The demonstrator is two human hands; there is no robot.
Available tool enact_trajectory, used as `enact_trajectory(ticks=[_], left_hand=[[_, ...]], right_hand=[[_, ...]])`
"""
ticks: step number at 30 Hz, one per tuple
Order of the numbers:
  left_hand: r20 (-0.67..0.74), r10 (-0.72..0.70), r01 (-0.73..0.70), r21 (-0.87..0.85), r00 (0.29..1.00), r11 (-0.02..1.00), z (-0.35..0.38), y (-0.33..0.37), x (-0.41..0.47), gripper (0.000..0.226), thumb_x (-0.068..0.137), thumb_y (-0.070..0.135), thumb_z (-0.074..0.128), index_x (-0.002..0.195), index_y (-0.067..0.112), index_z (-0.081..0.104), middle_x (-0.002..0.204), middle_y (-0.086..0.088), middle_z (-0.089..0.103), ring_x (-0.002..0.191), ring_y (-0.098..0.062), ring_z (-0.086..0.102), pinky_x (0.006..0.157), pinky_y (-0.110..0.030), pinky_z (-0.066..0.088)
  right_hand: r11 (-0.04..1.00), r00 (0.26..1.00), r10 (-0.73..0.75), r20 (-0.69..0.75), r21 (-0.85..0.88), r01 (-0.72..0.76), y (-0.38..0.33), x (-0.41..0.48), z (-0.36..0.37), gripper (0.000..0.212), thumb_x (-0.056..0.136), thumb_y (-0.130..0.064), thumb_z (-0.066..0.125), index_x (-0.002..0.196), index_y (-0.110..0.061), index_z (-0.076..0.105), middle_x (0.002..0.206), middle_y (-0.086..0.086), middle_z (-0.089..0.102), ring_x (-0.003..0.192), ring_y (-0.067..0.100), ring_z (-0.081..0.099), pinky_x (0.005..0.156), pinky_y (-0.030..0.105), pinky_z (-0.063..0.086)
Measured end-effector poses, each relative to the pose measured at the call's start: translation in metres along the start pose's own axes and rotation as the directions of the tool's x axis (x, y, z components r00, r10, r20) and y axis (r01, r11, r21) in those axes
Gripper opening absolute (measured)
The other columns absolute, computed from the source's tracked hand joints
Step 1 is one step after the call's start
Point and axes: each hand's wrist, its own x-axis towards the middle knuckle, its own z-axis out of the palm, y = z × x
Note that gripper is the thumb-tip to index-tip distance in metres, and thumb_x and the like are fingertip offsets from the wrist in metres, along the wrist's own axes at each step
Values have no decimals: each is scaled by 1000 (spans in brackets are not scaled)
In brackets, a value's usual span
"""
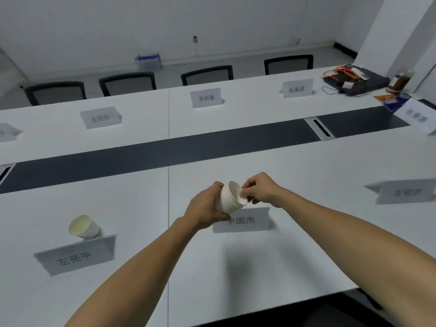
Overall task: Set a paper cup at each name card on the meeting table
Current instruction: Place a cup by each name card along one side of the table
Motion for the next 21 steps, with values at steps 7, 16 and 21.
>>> enact_trajectory(ticks=[7, 16, 21], left_hand=[[-43, -209, 207, -42, 977, 978, -8, -27, 10, 75, 65, 32, 87, 125, 26, 41, 114, 4, 60, 93, -20, 60, 74, -30, 54], [38, -391, 392, -45, 920, 919, 16, -73, -11, 73, 64, 36, 82, 123, 27, 41, 106, 6, 60, 91, -21, 58, 70, -34, 50], [62, -401, 404, -54, 914, 913, 25, -83, -11, 74, 64, 36, 83, 125, 26, 41, 108, 6, 61, 92, -21, 58, 70, -32, 47]], right_hand=[[999, 999, -42, -4, 24, 42, -24, 51, -7, 9, 87, -2, 60, 81, -4, 66, 88, 9, 63, 67, 20, 59, 57, 25, 51], [976, 960, 201, -195, -41, -213, 41, 111, 12, 5, 87, -6, 65, 90, -4, 69, 75, 14, 73, 74, 28, 75, 77, 42, 62], [949, 932, 299, -204, -36, -313, 67, 121, 26, 11, 87, -5, 65, 96, -2, 71, 74, 17, 74, 73, 30, 76, 80, 43, 62]])
